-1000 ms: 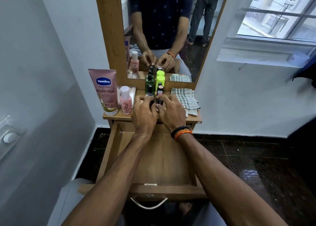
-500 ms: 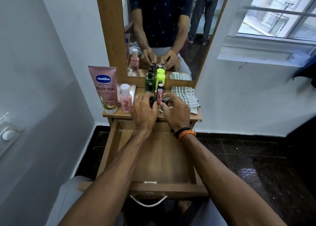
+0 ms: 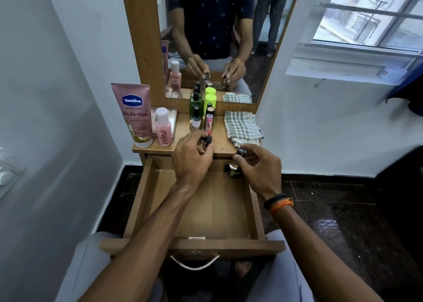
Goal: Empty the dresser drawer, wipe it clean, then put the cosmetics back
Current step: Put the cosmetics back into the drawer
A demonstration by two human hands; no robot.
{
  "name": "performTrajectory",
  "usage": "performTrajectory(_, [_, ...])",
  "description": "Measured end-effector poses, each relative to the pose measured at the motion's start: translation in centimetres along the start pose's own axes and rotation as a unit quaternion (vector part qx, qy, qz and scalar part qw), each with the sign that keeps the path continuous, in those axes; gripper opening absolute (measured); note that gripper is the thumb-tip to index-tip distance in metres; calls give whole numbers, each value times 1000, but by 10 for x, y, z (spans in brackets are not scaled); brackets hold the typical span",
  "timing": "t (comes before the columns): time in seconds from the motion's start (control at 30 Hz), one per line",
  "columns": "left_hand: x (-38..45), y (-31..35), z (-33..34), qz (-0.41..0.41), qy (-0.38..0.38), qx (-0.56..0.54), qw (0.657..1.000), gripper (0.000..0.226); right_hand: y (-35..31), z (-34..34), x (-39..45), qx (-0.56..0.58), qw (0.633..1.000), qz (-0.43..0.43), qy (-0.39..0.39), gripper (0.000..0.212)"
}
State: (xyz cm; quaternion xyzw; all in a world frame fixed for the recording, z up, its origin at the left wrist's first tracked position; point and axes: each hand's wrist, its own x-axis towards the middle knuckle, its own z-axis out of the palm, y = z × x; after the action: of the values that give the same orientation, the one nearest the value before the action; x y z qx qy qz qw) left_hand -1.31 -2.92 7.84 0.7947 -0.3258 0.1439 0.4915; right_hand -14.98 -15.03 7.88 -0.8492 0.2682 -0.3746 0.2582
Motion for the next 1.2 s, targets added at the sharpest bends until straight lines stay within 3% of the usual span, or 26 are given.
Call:
performTrajectory(0.17, [-32, -4, 0, 28, -84, -36, 995, 28, 23, -10, -23, -26, 996, 22, -80, 33])
performTrajectory(0.4, [-52, -11, 21, -64, -169, -55, 982, 31, 41, 3, -25, -109, 981, 57, -147, 39])
performTrajectory(0.63, [-50, -16, 41, -134, -215, -59, 965, 36, 55, 15, -23, -132, 979, 66, -138, 33])
performTrajectory(1.2, [-54, -21, 64, -121, -235, -45, 963, 33, 67, 27, -23, -169, 975, 49, -133, 35])
